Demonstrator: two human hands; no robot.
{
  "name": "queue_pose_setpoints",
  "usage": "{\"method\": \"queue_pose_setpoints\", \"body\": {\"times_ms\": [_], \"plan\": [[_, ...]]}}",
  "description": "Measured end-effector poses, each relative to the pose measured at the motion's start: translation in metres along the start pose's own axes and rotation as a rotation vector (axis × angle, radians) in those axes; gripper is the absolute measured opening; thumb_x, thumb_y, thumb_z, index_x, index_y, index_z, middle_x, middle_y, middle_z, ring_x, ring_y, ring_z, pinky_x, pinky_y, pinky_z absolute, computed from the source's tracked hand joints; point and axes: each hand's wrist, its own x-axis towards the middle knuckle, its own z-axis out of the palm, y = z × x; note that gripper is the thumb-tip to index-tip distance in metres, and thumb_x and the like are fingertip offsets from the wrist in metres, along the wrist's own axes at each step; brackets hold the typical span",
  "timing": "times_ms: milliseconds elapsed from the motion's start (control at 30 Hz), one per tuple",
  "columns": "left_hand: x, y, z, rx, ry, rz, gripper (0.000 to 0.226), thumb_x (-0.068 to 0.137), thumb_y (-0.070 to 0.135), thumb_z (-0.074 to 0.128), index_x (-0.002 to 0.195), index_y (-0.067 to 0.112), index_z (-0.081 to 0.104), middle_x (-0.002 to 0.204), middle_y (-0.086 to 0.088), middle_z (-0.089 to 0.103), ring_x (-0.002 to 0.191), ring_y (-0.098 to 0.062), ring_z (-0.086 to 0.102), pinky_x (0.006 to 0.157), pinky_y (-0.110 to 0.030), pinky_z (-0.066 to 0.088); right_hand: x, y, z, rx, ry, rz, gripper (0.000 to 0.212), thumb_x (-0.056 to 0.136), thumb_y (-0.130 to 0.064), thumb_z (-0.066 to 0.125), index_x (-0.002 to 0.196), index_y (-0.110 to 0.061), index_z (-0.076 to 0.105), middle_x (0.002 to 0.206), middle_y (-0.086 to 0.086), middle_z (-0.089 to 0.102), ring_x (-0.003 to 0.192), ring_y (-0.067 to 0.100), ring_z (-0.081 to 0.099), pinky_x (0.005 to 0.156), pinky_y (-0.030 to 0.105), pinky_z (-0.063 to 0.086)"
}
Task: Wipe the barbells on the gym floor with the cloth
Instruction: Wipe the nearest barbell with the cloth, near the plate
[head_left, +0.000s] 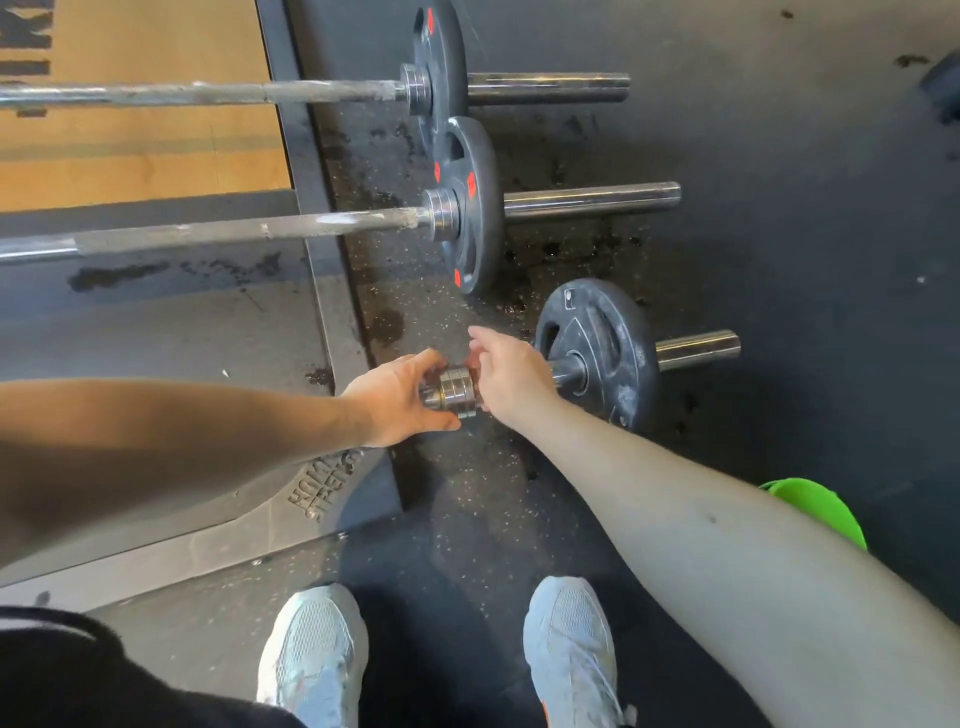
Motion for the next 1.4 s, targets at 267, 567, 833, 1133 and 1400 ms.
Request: {"method": "queue_pose_setpoints", "body": {"times_ms": [267,567,833,1133,1400], "plan": [[0.000,0.008,-0.007,0.098,-0.006,-0.006,0.075,0.071,0.066,0.080,0.129,0.032,0.046,0.118,0.007,0.060,0.098,-0.018,0.062,0.089,-0.041,0.055,-0.041,0.003,0.025,-0.021,0.133,-0.056,0.049,0.105,-0.005,0.044,0.154,-0.007,0.039,0.160,0.008,0.039,0.152,0.021,0.027,0.126,0.034,0.021],[-0.001,0.012,-0.007,0.083,-0.023,-0.018,0.070,0.071,0.061,0.082,0.123,0.032,0.047,0.114,0.008,0.060,0.094,-0.018,0.063,0.087,-0.040,0.056,-0.096,0.029,0.082,0.196,0.458,0.001,0.051,0.087,0.020,0.061,0.132,-0.002,0.066,0.147,0.005,0.054,0.141,0.017,0.041,0.117,0.007,0.020],[0.003,0.007,-0.008,0.085,-0.029,-0.029,0.073,0.069,0.066,0.079,0.126,0.034,0.046,0.121,0.007,0.059,0.098,-0.019,0.062,0.090,-0.041,0.055,-0.076,0.004,0.062,0.697,0.596,0.394,0.020,0.092,-0.007,0.071,0.108,-0.018,0.072,0.116,-0.003,0.052,0.099,-0.012,0.053,0.088,0.004,0.039],[0.005,0.006,-0.006,0.000,-0.050,-0.039,0.067,0.072,0.058,0.083,0.122,0.035,0.045,0.111,0.010,0.063,0.094,-0.016,0.065,0.088,-0.040,0.056,-0.054,0.004,0.078,1.091,0.550,0.799,0.012,0.095,-0.007,0.070,0.096,-0.019,0.067,0.099,0.001,0.072,0.087,0.017,0.070,0.062,0.021,0.054],[0.014,0.001,-0.010,-0.103,-0.079,-0.065,0.064,0.072,0.053,0.085,0.121,0.036,0.047,0.114,0.010,0.066,0.100,-0.017,0.067,0.095,-0.043,0.055,-0.041,0.015,0.077,1.621,0.182,0.842,0.027,0.105,-0.002,0.048,0.128,-0.009,0.060,0.123,0.019,0.070,0.109,0.036,0.071,0.097,0.057,0.056]]}}
